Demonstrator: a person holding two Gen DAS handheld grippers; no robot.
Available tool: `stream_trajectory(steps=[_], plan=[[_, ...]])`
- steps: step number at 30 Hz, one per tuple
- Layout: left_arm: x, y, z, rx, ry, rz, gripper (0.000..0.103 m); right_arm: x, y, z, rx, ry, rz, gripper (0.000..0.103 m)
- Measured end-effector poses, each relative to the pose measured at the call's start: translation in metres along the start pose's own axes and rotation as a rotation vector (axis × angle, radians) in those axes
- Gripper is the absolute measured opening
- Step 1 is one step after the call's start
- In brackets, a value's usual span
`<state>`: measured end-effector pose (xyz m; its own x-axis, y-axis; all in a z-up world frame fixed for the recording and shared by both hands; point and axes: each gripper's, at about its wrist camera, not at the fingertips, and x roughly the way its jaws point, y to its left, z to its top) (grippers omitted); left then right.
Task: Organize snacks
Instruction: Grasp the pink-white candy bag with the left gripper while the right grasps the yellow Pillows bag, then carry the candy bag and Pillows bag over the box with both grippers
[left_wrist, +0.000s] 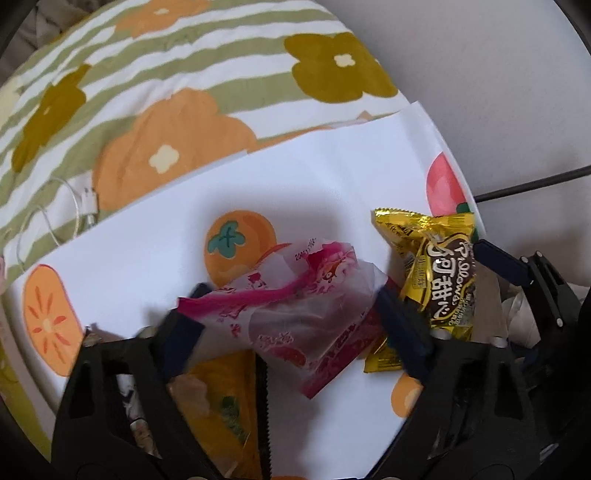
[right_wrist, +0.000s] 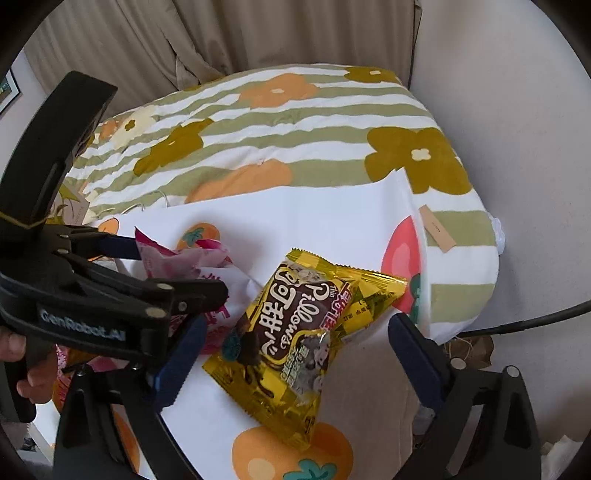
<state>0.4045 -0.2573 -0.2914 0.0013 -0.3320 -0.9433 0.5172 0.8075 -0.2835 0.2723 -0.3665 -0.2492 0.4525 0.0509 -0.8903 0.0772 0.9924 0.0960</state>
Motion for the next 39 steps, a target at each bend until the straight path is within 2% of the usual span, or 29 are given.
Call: stream_trajectory(steps=[1,2,4,8,11,18,20,25,28,34,39], plan=[[0.002,0.0,0.0,0.0,0.001,0.004,0.074,0.003,0.0,0.0,-0.003,0.004,-0.004,0.094],[0.001,-0.002,-0.001,0.014,-0.012,0.012,0.067,0.005,-0.001,0.0,-0.005,0.007,-0.002,0.092],[0.0,-0.004,-0.002,0.027,-0.015,0.017,0.061,0.009,-0.002,0.002,-0.003,0.008,0.008,0.091],[-0.002,-0.002,-0.002,0.01,-0.021,0.007,0.049,0.016,-0.003,0.003,-0.008,0.015,0.021,0.085],[-0.004,0.003,-0.003,-0.009,-0.025,-0.006,0.047,0.022,-0.002,0.003,-0.015,0.032,0.03,0.077],[-0.01,0.005,-0.009,-0.018,-0.037,0.013,0.045,0.03,-0.001,0.001,-0.018,0.051,0.044,0.071],[-0.013,0.005,-0.01,-0.021,-0.043,0.018,0.044,0.031,-0.001,0.002,-0.021,0.052,0.042,0.066],[-0.022,0.004,-0.013,-0.026,-0.075,0.019,0.043,0.025,-0.005,0.001,-0.01,0.027,0.044,0.058],[-0.032,0.0,-0.014,-0.023,-0.1,0.014,0.043,0.014,-0.009,0.001,0.001,-0.002,0.051,0.056],[-0.073,-0.011,-0.02,-0.006,-0.195,0.009,0.043,-0.02,-0.004,0.006,-0.012,-0.068,0.04,0.056],[-0.128,-0.018,-0.031,0.007,-0.298,0.012,0.043,-0.061,0.01,0.014,-0.058,-0.131,0.034,0.056]])
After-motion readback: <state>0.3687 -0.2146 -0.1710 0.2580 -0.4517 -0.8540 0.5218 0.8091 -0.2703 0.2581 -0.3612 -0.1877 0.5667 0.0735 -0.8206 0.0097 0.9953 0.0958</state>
